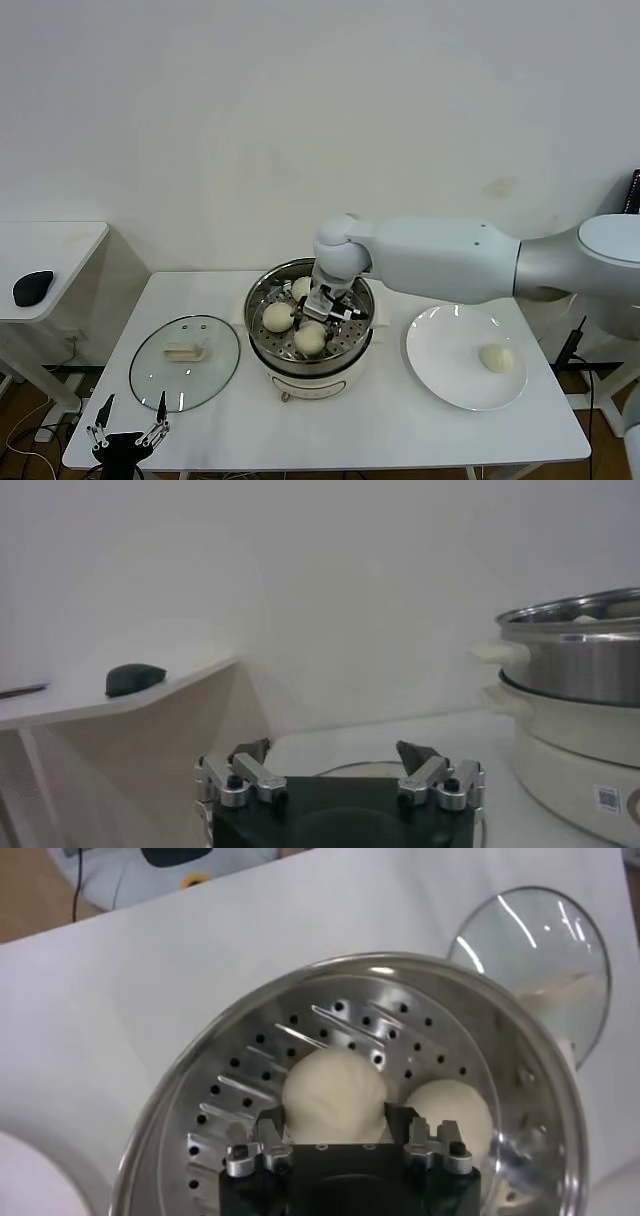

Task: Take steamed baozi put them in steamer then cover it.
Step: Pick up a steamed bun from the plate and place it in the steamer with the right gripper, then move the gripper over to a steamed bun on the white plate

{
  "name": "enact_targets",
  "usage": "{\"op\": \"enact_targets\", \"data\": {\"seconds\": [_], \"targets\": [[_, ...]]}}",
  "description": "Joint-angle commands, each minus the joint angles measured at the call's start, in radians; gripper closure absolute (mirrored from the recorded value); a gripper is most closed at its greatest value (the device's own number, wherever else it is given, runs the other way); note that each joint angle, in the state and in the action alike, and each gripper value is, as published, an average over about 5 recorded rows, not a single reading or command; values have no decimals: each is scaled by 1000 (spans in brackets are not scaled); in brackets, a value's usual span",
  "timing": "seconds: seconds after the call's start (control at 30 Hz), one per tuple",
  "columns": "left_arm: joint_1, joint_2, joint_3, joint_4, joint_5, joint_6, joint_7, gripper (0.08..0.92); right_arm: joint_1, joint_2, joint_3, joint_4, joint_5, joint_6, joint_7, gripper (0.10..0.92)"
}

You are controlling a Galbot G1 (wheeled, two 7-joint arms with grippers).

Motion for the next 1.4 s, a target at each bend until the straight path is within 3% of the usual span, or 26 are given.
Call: {"op": "enact_targets", "data": {"seconds": [0.03, 0.17, 0.33, 0.53, 0.7, 1.0, 1.4], "targets": [[-4, 1, 2, 1, 2, 1, 0, 177, 3, -4, 18, 4, -9, 17, 7, 271], [-7, 5, 3, -2, 4, 7, 1, 177, 34, -33, 59, 5, 18, -14, 3, 209], [-6, 21, -3, -9, 4, 14, 3, 177, 77, -118, 110, 42, 92, -174, -8, 203], [-21, 27, 1, -4, 3, 14, 2, 177, 123, -329, 120, 165, 239, -465, 15, 203], [-38, 33, 25, 8, 5, 12, 1, 177, 127, -527, 112, 264, 263, -568, 30, 203], [-52, 47, 51, 7, 8, 8, -2, 177, -40, -816, 117, 279, 85, -497, 19, 203], [-49, 46, 64, 15, 13, 8, 0, 177, -492, -843, 479, 86, -130, -391, 13, 203]]}}
